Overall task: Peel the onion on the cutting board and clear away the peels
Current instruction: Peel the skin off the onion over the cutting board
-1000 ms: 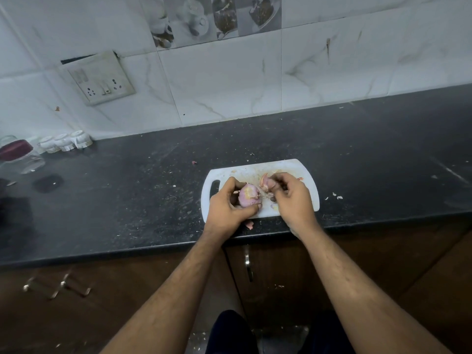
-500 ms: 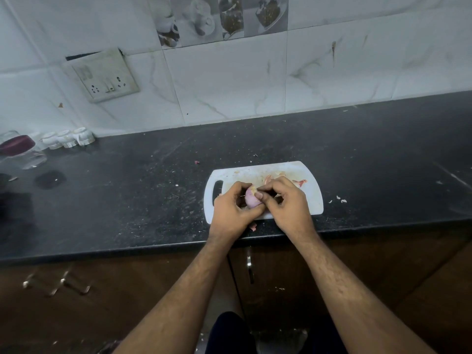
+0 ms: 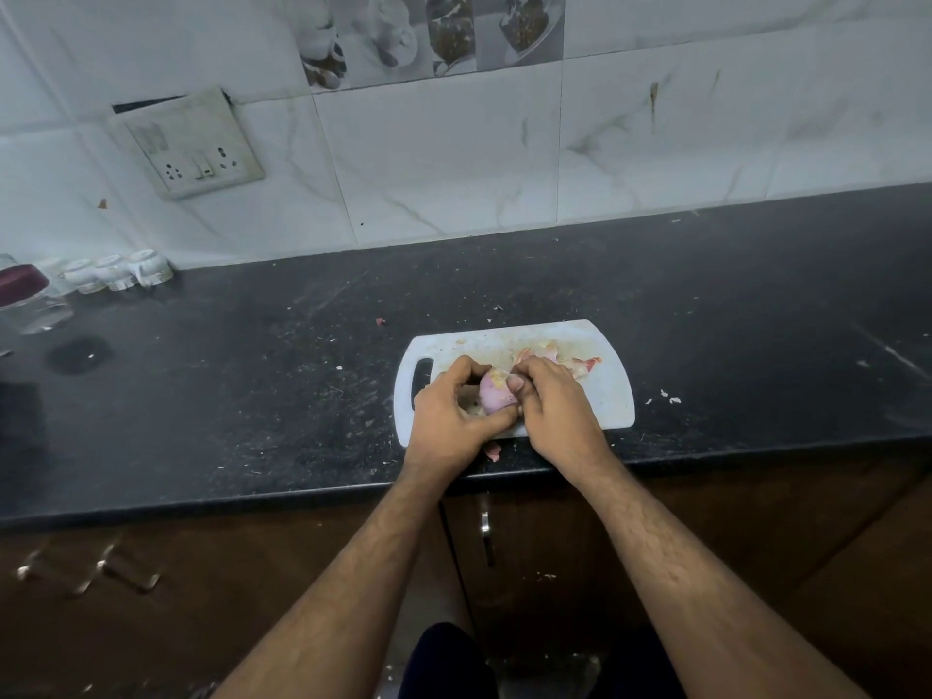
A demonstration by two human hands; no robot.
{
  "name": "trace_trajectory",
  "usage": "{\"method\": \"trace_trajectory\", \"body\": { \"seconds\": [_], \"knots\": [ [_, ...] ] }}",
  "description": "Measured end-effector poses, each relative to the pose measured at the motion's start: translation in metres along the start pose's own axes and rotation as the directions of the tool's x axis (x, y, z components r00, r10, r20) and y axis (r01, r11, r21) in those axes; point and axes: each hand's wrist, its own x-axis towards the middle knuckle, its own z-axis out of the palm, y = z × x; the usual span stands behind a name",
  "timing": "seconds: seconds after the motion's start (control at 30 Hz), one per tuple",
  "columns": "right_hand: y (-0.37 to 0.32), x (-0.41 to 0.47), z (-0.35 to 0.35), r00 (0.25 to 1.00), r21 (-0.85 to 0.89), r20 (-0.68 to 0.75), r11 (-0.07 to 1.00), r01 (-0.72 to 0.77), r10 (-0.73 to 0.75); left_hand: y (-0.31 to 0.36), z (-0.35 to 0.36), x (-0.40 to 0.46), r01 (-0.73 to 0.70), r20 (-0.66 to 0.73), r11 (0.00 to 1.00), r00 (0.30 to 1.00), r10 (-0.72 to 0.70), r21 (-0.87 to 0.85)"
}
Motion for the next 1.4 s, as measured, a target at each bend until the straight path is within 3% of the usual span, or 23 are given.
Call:
{"method": "trace_trajectory", "body": {
  "seconds": [0.3,0.4,0.63,0.73,0.93,1.1,1.23,1.4],
  "knots": [
    [-0.002,0.002,0.0,0.974,0.048,-0.172,0.989,-0.142,0.148,-0.002,-0.001,-0.001,-0.009,-0.039,0.999,0.999,0.01,0.042],
    [0.003,0.002,0.001,0.969,0.107,-0.215,0.99,-0.097,0.118,-0.004,-0.002,0.0,0.014,-0.05,0.999,0.999,-0.013,0.033],
    [-0.002,-0.005,-0.001,0.982,0.246,-0.179,0.969,-0.008,0.054,-0.001,0.0,-0.001,0.038,-0.073,0.999,0.997,-0.035,0.038],
    [-0.002,-0.004,0.002,0.984,0.185,-0.177,0.983,0.018,0.015,0.003,0.001,-0.003,0.033,-0.06,0.999,0.998,-0.032,0.009],
    [-0.001,-0.003,0.002,0.982,0.109,-0.188,0.994,-0.004,0.025,0.0,-0.001,-0.001,0.001,0.011,0.99,1.0,-0.003,0.139],
    [-0.001,0.001,0.003,0.999,0.01,-0.039,1.0,-0.029,0.03,-0.009,0.003,0.004,-0.016,0.03,0.973,1.0,0.01,0.231],
    [0.002,0.002,0.0,1.0,0.026,-0.006,1.0,-0.016,0.016,-0.008,0.002,0.003,-0.009,0.071,0.987,0.997,-0.003,0.161],
    [0.002,0.001,-0.003,1.0,0.11,-0.004,0.994,-0.012,0.012,-0.006,0.002,0.004,-0.01,0.074,0.978,0.997,-0.005,0.21]
  ]
}}
